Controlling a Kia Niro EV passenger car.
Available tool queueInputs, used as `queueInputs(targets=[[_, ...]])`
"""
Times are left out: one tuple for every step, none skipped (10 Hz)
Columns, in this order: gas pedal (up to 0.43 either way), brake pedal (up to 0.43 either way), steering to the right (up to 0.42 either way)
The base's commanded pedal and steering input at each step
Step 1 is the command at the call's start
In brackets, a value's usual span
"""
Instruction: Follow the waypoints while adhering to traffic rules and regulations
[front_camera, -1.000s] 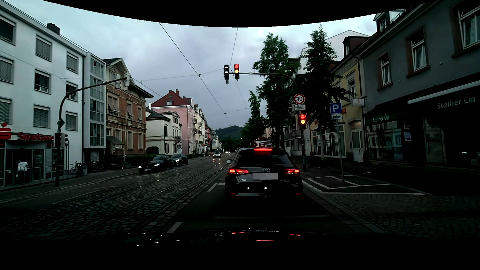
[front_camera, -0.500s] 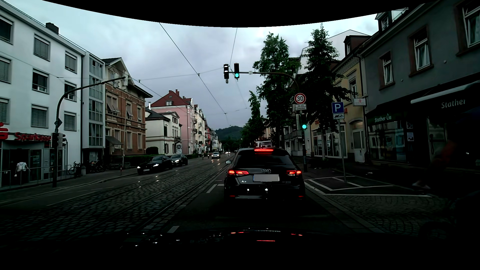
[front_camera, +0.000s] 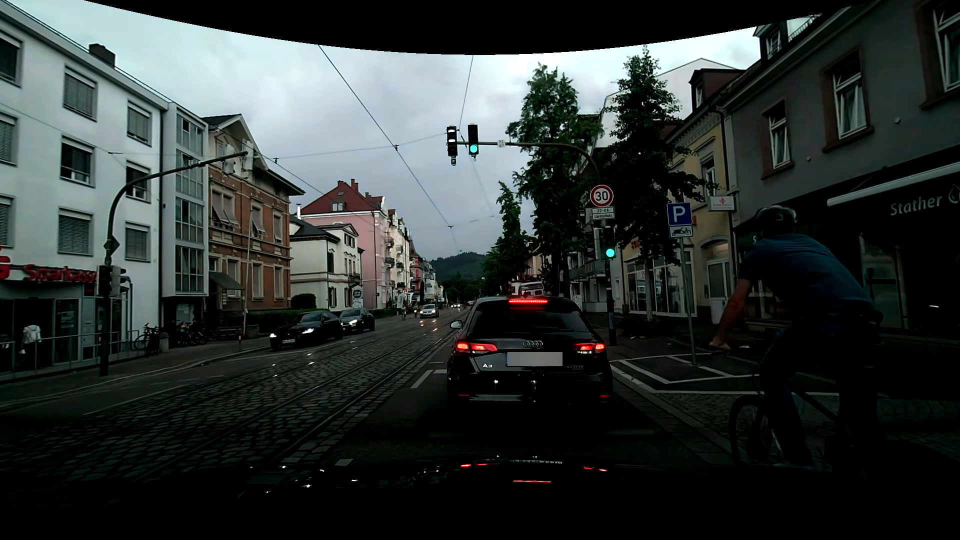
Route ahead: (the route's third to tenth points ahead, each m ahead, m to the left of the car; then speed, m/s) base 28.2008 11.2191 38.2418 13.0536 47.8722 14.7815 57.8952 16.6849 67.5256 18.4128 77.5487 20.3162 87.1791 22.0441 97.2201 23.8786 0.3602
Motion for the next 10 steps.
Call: queueInputs(targets=[[0.000,0.098,-0.005],[0.000,0.098,-0.005],[0.000,0.091,-0.005],[0.000,0.073,-0.005],[0.000,0.055,-0.005],[0.000,0.030,-0.005],[0.000,0.012,-0.005],[0.000,0.006,-0.005],[0.000,0.000,-0.005],[0.000,0.000,-0.005]])
